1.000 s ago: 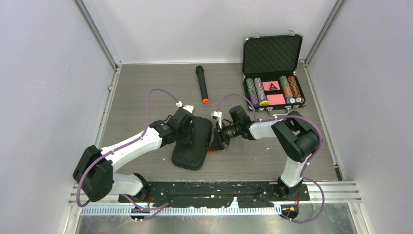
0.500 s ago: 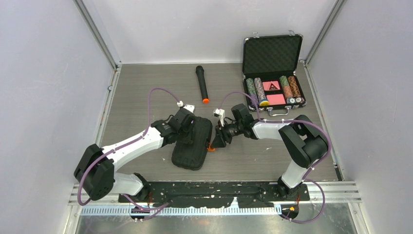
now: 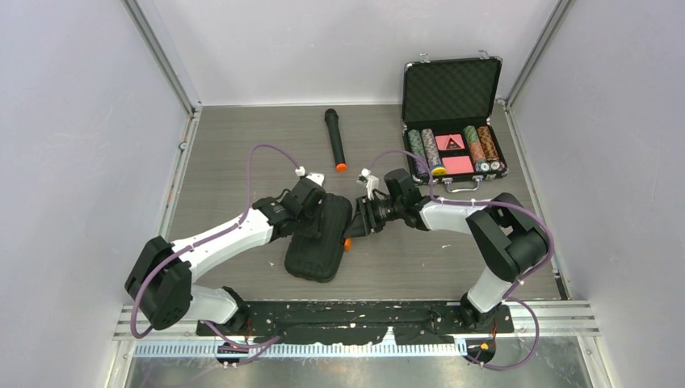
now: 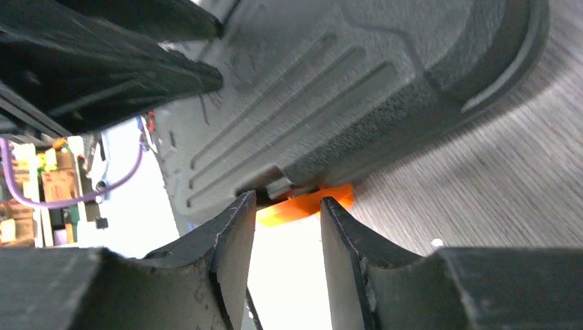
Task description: Pack the tool kit
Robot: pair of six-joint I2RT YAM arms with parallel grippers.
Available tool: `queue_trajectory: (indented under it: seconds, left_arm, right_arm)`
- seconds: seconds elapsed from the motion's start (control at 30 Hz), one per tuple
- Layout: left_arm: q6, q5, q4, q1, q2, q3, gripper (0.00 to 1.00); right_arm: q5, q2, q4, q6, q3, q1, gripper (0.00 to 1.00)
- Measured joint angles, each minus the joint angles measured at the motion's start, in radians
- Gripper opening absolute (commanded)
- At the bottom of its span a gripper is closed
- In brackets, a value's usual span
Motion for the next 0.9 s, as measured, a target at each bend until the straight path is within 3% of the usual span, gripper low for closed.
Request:
queue_trajectory:
  seconds: [0.27,0.6,0.77,0.9]
  left_arm:
    - [-0.002,0.002,-0.003,-0.001,0.007,0.008,0.35]
    - [-0.006,-0.006,-0.003,-0.014,0.008,0.010,0.36]
    - [-0.016,-0.046,-0.003,-0.047,0.006,0.010,0.43]
    - [-0.026,-0.095,-0.009,-0.094,0.004,0.010,0.58]
  right_arm:
    - [0.025,-0.039,0.124,0.203,-0.029,0.016,0.46]
    - [0.083,-0.039,0.232,0.314,-0.091,0.017,0.27]
    - [0.130,-0.037,0.354,0.396,-0.158,0.017,0.15]
    - [0.137,-0.022,0.435,0.450,-0.192,0.017,0.11]
